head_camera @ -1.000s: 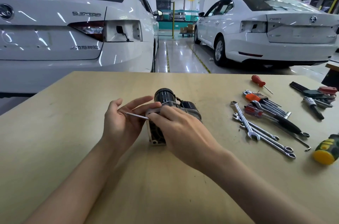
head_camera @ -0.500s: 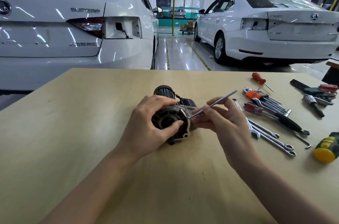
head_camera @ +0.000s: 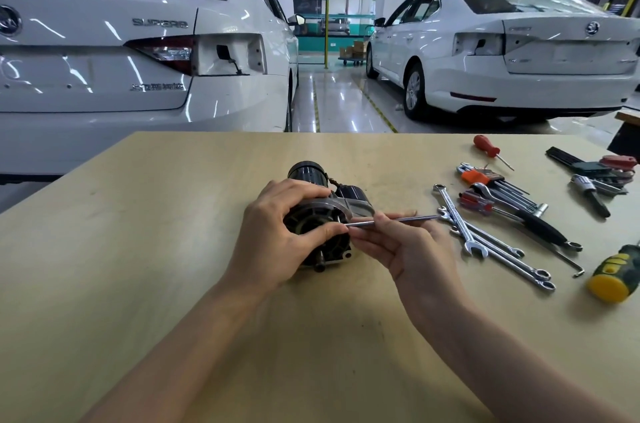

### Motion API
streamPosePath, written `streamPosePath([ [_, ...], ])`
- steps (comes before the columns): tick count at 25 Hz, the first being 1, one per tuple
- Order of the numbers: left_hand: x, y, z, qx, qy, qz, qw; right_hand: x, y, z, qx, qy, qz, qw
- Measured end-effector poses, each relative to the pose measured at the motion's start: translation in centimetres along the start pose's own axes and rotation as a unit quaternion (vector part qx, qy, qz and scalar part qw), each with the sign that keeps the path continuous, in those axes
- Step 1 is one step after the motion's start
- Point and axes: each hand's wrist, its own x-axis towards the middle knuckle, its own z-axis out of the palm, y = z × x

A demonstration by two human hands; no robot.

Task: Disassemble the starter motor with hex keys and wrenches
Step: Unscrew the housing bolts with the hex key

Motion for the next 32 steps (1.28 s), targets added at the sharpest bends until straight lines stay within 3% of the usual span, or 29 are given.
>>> streamPosePath([
  [12,0.05,0.59,-0.02,0.007,0.016,-0.015,1.000,0.30,-0.11,0.13,0.070,-0.028,0.068,0.995],
  [18,0.05,0.68,0.37,0.003,0.037,-0.022,0.999,0.23,0.05,0.30,0.131,0.008,0.134,0.982],
  [32,0.09,0.55,0.50,0.005,0.042,-0.015,0.999,-0.22,-0.46,0.35,0.150,0.040,0.135,0.979],
])
